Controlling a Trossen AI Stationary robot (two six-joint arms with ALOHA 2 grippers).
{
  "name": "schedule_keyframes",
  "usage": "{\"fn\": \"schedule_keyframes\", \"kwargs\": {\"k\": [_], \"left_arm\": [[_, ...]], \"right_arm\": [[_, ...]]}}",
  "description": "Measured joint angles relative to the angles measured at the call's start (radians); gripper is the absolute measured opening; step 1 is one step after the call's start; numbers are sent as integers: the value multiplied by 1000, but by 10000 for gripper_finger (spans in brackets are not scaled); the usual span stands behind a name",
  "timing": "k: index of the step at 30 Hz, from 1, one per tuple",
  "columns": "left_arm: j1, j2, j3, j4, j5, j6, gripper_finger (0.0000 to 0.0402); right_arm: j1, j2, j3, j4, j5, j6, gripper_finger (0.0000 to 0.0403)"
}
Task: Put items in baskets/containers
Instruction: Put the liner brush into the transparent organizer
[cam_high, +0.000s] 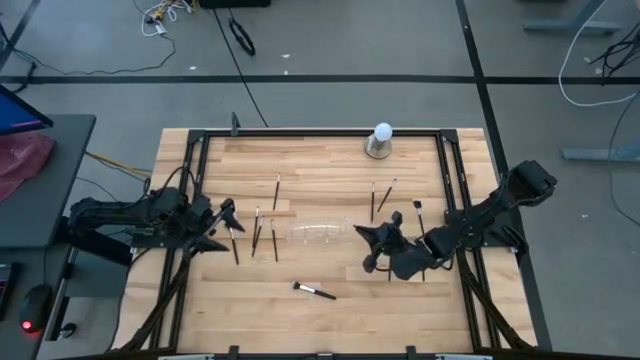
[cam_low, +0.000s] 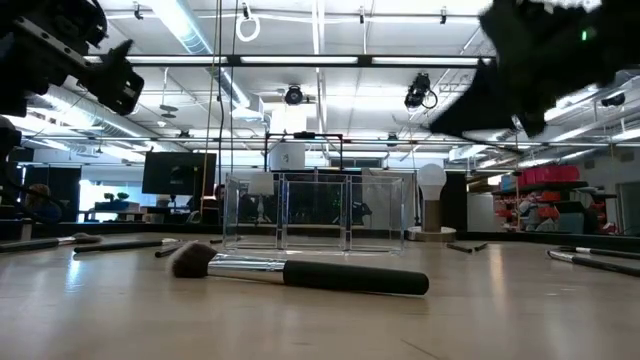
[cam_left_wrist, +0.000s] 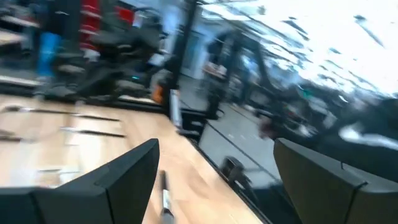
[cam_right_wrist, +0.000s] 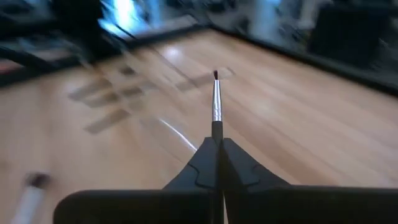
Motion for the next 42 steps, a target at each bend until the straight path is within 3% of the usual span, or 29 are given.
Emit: {"fn": "schedule_keyframes", "kwargs": {"k": [6, 11, 14, 17, 21, 24, 28, 36, 39, 42], "left_arm": [[1, 0, 0, -5, -320, 1, 326], [1, 0, 0, -47, -543, 10, 326], [1, 0, 0, -91, -609, 9, 326], [2, 0, 0, -85, -591, 23, 326], [-2, 14, -1, 1, -408, 84, 314], [-19, 67, -11, 110, -344, 146, 281], [-55, 197, -11, 223, -340, 245, 207], [-119, 511, -11, 580, -340, 317, 65], [-134, 622, -5, 695, -341, 357, 44], [-156, 727, 32, 749, -340, 412, 54]], "right_arm": [[14, -1, 2, 322, -49, -296, 4], [13, -1, 2, 395, -89, -356, 5], [13, -1, 2, 398, -103, -357, 5], [13, -1, 2, 402, -110, -357, 5], [-1, 2, 2, 478, -185, -390, 5], [-21, 38, 2, 620, -259, -475, 5], [-57, 117, 39, 751, -357, -562, 5], [-116, 277, 228, 758, -484, -667, 5], [-131, 320, 283, 758, -510, -688, 5], [-143, 352, 323, 759, -545, -694, 5]]}}
